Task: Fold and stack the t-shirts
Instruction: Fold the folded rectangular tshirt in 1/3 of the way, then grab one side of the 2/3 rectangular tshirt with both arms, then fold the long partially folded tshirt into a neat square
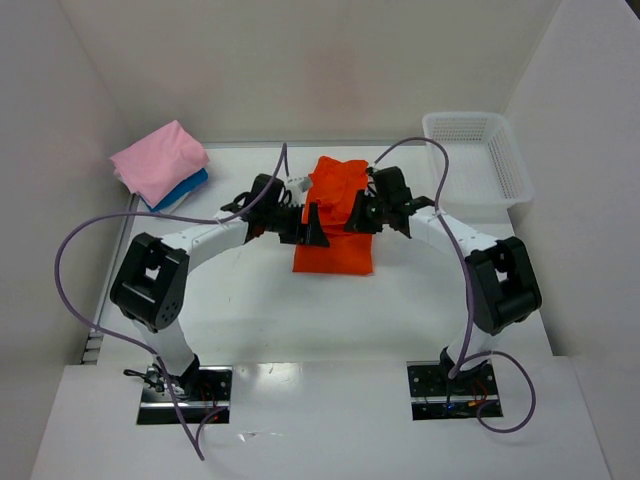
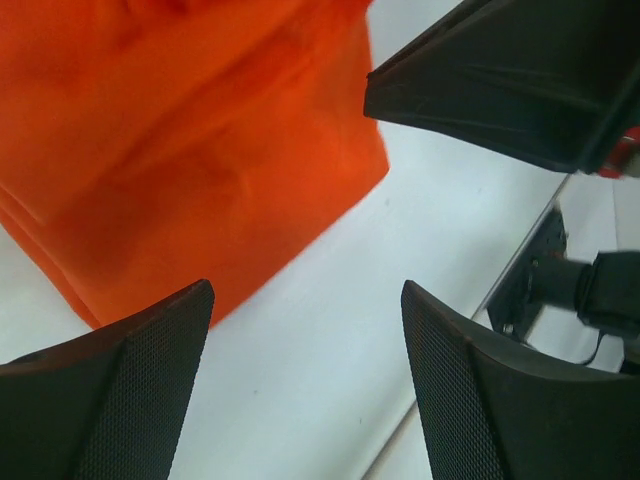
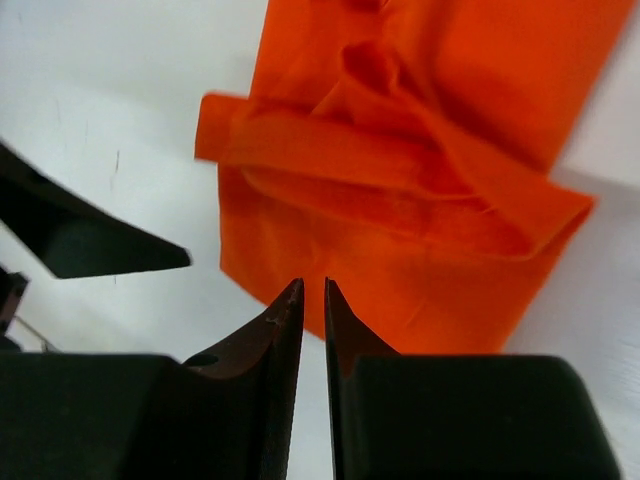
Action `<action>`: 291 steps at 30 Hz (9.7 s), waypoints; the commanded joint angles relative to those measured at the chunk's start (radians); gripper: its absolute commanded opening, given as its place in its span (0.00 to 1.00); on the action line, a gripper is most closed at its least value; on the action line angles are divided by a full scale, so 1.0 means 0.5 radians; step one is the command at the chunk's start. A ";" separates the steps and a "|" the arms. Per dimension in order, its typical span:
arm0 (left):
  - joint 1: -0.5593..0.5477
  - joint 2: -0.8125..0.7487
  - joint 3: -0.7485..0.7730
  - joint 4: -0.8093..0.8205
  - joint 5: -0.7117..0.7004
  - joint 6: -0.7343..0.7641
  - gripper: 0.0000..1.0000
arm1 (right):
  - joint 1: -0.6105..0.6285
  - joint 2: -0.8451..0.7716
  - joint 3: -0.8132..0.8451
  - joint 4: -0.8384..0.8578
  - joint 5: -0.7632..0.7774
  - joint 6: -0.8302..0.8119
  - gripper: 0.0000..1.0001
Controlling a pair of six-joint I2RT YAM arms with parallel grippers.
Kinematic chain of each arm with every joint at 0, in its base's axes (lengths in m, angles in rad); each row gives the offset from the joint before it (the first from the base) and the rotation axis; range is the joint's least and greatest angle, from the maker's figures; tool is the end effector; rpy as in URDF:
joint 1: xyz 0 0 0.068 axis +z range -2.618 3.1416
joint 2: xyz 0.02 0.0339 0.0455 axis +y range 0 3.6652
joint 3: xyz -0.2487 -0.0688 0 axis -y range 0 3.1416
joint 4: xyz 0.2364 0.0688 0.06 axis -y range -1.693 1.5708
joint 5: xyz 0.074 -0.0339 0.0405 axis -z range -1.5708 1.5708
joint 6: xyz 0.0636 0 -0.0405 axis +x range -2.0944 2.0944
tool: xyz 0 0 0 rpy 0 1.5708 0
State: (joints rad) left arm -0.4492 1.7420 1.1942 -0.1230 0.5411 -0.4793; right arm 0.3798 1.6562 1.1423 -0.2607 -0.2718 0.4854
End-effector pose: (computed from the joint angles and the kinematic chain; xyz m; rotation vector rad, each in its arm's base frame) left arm 0.3426 -0.2015 0.2068 0.2785 2.3464 -1.0873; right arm 0.3403 0.1542 0.2027 -0.0113 2.4327 0.7297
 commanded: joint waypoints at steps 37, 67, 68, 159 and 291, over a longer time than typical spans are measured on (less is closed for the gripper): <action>0.128 0.780 0.679 0.151 0.031 0.054 0.83 | -0.011 0.614 0.381 0.147 0.390 -0.084 0.21; 0.141 0.087 0.171 -0.272 -0.162 0.182 0.98 | -0.131 -0.253 -0.204 0.123 0.338 -0.044 0.55; 0.141 0.087 0.149 -0.300 -0.141 0.152 0.98 | -0.131 -0.323 -0.314 0.095 0.314 -0.014 0.55; 0.367 0.614 1.457 -1.107 -0.214 0.268 0.00 | -0.161 0.412 0.853 -0.218 0.240 -0.032 0.04; 0.260 -0.226 -0.176 -0.895 -0.008 0.124 0.04 | 0.164 -0.125 -0.349 -0.034 -0.021 0.091 0.23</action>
State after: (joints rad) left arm -0.2985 1.6985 1.1423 -0.5354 0.5259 -0.3832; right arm 0.4557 1.6505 1.0000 -0.2508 -0.2962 0.5209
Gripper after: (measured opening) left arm 0.027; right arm 0.217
